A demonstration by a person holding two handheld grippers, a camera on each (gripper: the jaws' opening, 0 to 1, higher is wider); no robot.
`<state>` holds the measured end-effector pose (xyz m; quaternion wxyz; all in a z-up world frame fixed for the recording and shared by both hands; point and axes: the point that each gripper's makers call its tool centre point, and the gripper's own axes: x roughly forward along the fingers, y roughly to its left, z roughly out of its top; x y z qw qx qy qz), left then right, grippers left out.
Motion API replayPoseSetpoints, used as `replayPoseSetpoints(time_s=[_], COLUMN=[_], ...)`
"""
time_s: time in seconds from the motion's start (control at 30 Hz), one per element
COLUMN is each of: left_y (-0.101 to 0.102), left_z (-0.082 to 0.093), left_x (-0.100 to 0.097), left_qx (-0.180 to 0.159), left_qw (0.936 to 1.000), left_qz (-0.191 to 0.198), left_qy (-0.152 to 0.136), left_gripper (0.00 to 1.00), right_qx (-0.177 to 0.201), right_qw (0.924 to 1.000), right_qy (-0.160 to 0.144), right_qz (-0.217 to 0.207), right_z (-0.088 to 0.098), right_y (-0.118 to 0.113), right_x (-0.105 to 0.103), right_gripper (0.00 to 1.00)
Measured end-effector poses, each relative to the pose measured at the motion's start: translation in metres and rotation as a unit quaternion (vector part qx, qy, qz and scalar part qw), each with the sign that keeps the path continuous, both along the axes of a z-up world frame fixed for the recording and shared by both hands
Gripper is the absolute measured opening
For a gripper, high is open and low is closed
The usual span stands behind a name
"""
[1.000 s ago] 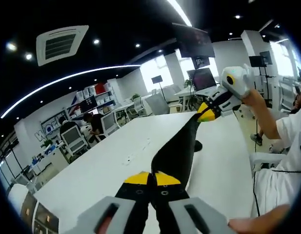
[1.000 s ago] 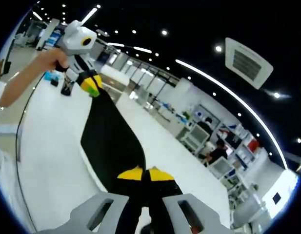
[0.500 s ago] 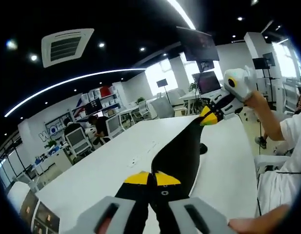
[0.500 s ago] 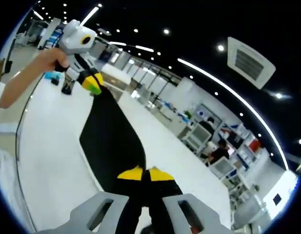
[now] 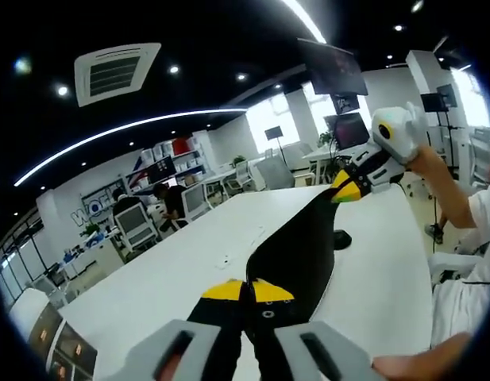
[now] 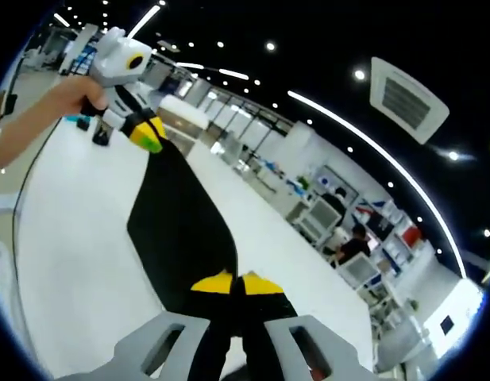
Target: Arrange the mouse and mouse pad neatly on the desk surface
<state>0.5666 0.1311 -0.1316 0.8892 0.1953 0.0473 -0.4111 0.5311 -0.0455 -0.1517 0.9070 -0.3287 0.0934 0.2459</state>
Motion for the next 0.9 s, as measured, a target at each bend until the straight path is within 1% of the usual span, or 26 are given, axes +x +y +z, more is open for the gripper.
replayPoseSetpoints(time_s=[0.13, 0.27, 0.37, 0.53, 0.67, 0.77, 0.9], left_y=[0.000, 0.001, 0.004, 0.009, 0.012, 0.012, 0.016], left_z=[-0.002, -0.001, 0.001, 0.000, -0.001, -0.007, -0.016], left_x=[0.009, 0.017, 0.025, 0.039, 0.048, 0.053, 0.054], left_qx=[-0.004, -0.009, -0.015, -0.028, -0.035, -0.030, -0.032], left_qw=[0.9999, 0.9996, 0.9989, 0.9975, 0.9966, 0.9972, 0.9975], left_qz=[0.013, 0.025, 0.042, 0.063, 0.069, 0.059, 0.054], left_qy=[-0.002, -0.006, -0.014, -0.015, -0.029, -0.036, -0.031], left_gripper=[0.03, 0.03, 0.03, 0.03, 0.03, 0.03, 0.04], right_qx=[-0.003, -0.015, -0.018, -0.018, -0.015, -0.018, -0.015], right_qw=[1.0000, 0.9998, 0.9996, 0.9994, 0.9993, 0.9994, 0.9998], right_qy=[-0.002, -0.012, -0.018, -0.027, -0.030, -0.025, -0.014], right_qz=[-0.003, -0.009, -0.011, -0.014, -0.015, -0.014, -0.005], right_z=[-0.002, -0.003, -0.001, -0.001, -0.003, -0.011, -0.022], right_y=[0.001, 0.003, 0.007, 0.010, 0.011, 0.012, 0.015], right_x=[0.011, 0.020, 0.031, 0.040, 0.047, 0.049, 0.044], right_gripper=[0.02, 0.02, 0.02, 0.02, 0.02, 0.02, 0.02])
